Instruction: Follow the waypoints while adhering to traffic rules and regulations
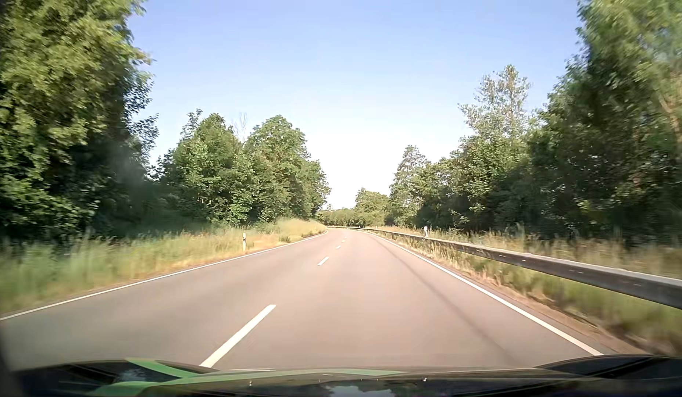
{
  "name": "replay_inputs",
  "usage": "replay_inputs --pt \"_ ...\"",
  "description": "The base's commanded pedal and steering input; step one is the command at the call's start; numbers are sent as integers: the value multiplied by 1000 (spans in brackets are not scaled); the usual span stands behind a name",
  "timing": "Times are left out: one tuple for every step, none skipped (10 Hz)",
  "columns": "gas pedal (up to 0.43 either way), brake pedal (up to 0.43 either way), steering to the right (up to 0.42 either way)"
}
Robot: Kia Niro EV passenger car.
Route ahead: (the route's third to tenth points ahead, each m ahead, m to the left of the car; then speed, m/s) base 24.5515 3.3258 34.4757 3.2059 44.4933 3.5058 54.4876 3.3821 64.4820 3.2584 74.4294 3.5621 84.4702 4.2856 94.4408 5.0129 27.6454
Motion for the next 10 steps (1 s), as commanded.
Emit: replay_inputs --pt "287 0 -5" --pt "260 0 -5" --pt "248 0 -5" --pt "248 0 -5" --pt "248 0 -5" --pt "260 0 -5" --pt "268 0 -5" --pt "280 0 -5" --pt "287 0 -5" --pt "299 0 -5"
